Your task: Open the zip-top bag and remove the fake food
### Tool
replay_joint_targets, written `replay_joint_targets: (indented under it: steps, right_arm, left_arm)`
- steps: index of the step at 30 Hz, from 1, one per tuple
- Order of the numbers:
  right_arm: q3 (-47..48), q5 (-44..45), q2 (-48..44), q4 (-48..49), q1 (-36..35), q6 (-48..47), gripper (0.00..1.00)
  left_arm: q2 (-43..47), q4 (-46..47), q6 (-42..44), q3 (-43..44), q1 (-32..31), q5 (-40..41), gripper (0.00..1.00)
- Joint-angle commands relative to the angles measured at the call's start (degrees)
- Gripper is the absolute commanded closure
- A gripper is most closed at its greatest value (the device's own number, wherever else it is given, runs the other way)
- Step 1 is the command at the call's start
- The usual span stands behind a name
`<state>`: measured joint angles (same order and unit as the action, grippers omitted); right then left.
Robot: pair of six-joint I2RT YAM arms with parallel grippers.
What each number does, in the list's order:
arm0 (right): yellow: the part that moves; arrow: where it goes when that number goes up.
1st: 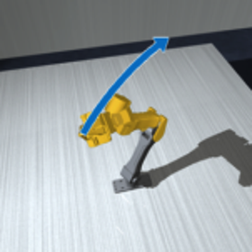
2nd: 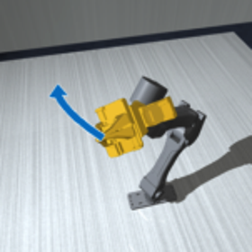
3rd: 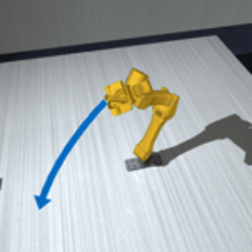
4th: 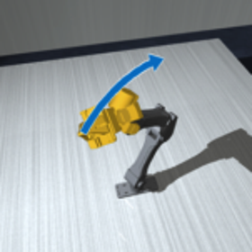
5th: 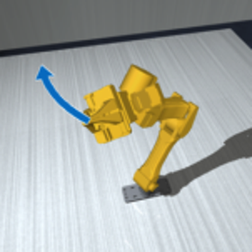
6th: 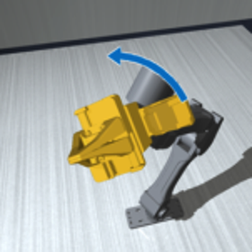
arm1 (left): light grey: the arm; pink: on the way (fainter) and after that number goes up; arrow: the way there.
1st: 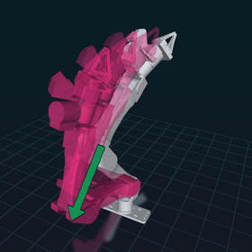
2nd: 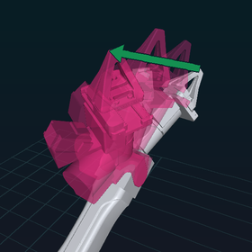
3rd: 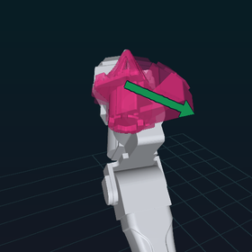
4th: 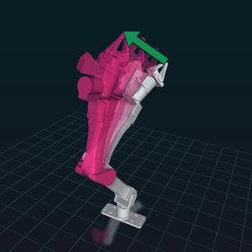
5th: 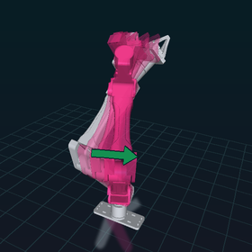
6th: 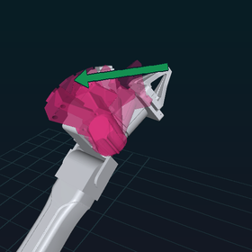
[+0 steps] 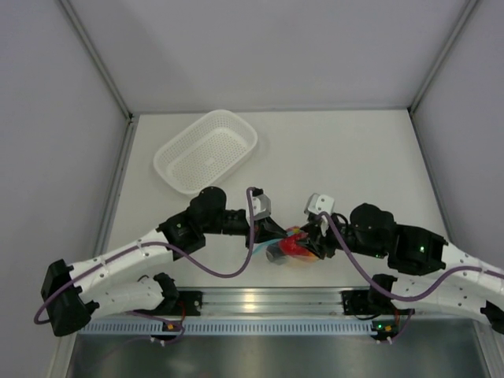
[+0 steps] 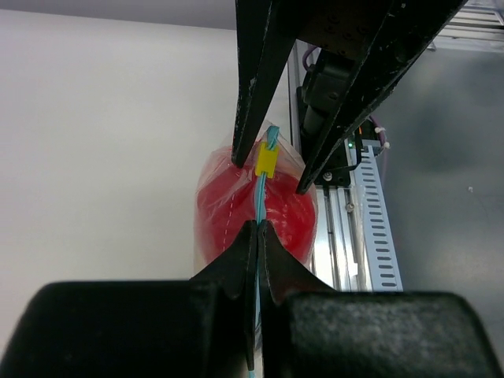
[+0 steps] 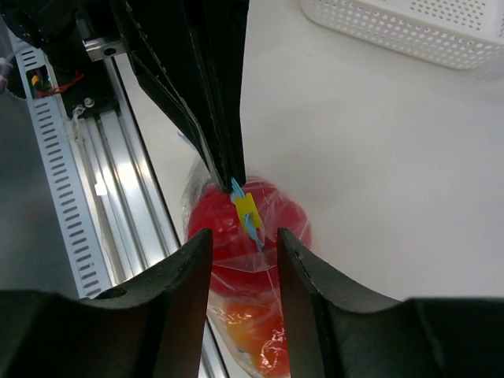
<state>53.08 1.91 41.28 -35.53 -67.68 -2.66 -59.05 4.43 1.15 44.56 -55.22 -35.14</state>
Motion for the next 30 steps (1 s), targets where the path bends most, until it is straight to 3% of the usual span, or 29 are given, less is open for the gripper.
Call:
replay_joint_targets:
  steps: [1, 9, 11, 15, 20, 21, 22, 26, 30]
  right_arm:
    - [-2.18, 1.25, -3.39, 3.00, -0.87, 2.21, 0.60]
    - [-9.57, -1.21, -13.15, 13.18, -0.96, 5.03, 0.60]
    - [-10.45, -1.65, -13.94, 14.69, -0.96, 5.20, 0.61]
    - [-11.07, -4.81, -13.68, 17.42, -0.96, 5.29, 0.52]
    - [-11.07, -4.81, -11.57, 18.74, -0.87, 4.85, 0.55]
    - [-11.24, -4.99, -11.40, 19.09, -0.87, 4.77, 0.66]
    - [-11.07, -5.08, -11.13, 19.27, -0.87, 4.68, 0.70]
    - [-10.89, -5.60, -11.04, 18.92, -0.96, 4.33, 0.75]
    - [-10.63, -6.13, -11.31, 18.74, -0.96, 4.06, 1.00]
  left_arm:
    - [2.27, 4.10, -0.35, -0.34, 0.03, 0.42, 1.00]
    - [3.32, 8.05, -0.97, -1.67, 0.03, -4.06, 1.00]
    - [3.24, 8.75, -2.54, -1.66, -0.06, -4.50, 1.00]
    - [3.24, 9.46, -3.52, -1.31, -0.06, -4.86, 1.00]
    - [3.94, 10.08, -4.57, -1.14, 0.03, -6.00, 1.00]
    - [4.03, 9.99, -4.66, -1.14, -0.06, -6.17, 1.00]
    - [4.46, 10.08, -4.75, -1.14, 0.03, -6.17, 1.00]
    - [5.34, 10.08, -5.01, -1.31, 0.03, -5.21, 1.00]
    - [5.43, 10.08, -5.19, -1.40, 0.03, -5.21, 1.00]
